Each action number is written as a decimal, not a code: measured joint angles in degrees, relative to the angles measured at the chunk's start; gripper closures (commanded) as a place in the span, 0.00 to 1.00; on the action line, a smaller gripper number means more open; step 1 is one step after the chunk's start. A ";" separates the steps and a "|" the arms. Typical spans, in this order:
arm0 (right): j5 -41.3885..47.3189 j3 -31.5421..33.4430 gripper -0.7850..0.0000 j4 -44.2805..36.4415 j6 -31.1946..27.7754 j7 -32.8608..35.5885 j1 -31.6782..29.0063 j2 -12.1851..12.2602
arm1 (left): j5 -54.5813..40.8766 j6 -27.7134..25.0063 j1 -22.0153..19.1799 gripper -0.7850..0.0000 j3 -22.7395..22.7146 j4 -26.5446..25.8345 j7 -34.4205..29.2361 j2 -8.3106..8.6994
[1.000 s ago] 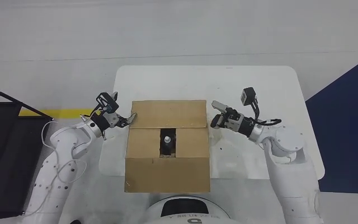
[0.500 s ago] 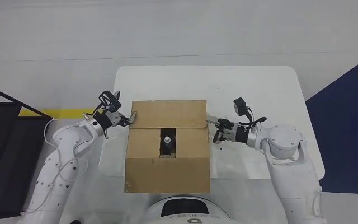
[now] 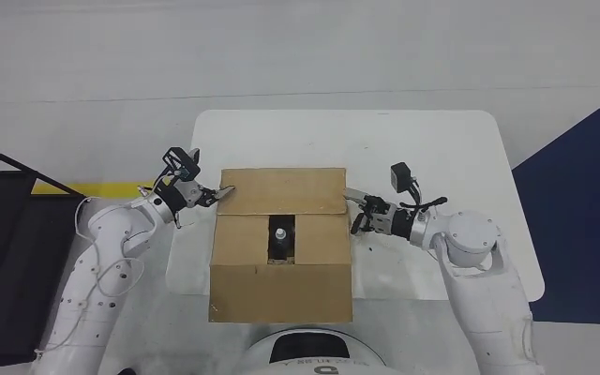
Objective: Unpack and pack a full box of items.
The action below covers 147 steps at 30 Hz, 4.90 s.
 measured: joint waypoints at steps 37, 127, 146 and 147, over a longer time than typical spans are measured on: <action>5.19 -9.43 0.00 12.19 4.43 -9.03 15.67 0.37 | 1.14 3.51 -5.63 0.00 -0.55 7.27 -3.54 0.46; 16.84 -10.74 0.00 15.10 -12.04 -31.28 13.57 0.06 | -2.65 6.76 -4.28 0.00 -5.73 13.64 -0.51 1.97; 16.33 -15.45 0.00 20.37 -11.94 -32.60 16.49 -0.82 | -2.22 8.40 -10.18 0.29 6.76 18.19 -2.87 -0.42; 16.33 -15.46 0.00 20.38 -11.94 -32.64 16.45 -0.83 | -2.21 8.33 -10.40 0.29 7.00 18.14 -2.86 -0.47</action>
